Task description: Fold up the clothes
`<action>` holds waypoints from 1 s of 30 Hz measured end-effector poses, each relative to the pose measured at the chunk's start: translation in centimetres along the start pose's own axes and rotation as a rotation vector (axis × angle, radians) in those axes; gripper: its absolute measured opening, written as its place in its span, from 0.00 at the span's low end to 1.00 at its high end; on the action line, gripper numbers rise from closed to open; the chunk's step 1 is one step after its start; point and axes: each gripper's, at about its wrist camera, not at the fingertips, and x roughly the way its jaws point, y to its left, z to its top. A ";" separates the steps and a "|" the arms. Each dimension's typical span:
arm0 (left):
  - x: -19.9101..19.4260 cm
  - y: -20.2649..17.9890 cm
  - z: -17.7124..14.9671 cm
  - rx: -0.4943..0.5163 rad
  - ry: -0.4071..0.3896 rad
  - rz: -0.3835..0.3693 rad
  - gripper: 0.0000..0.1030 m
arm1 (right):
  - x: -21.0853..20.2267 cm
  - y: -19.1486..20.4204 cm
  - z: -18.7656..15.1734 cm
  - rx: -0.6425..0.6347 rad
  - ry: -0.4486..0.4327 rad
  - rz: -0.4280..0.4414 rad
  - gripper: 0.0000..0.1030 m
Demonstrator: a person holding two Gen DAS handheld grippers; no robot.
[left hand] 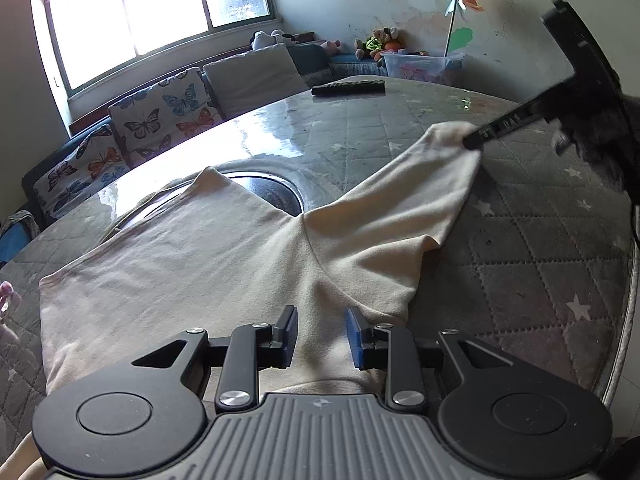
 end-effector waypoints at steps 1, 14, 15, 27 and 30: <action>0.0 0.0 0.0 0.004 0.000 -0.003 0.28 | -0.1 0.0 0.5 -0.003 -0.015 -0.007 0.09; -1.0 0.4 0.8 0.007 -0.046 -0.020 0.29 | 1.7 -1.0 1.5 0.058 -0.026 -0.014 0.09; -0.9 0.5 1.1 -0.002 -0.053 -0.020 0.29 | 1.4 -1.0 1.7 0.063 -0.031 -0.010 0.09; -0.3 0.0 0.6 -0.021 -0.058 -0.068 0.29 | -4.2 2.8 6.9 0.022 -0.161 0.109 0.09; -1.9 0.9 0.0 -0.040 -0.087 -0.047 0.30 | -6.3 5.6 8.6 -0.044 -0.207 0.161 0.09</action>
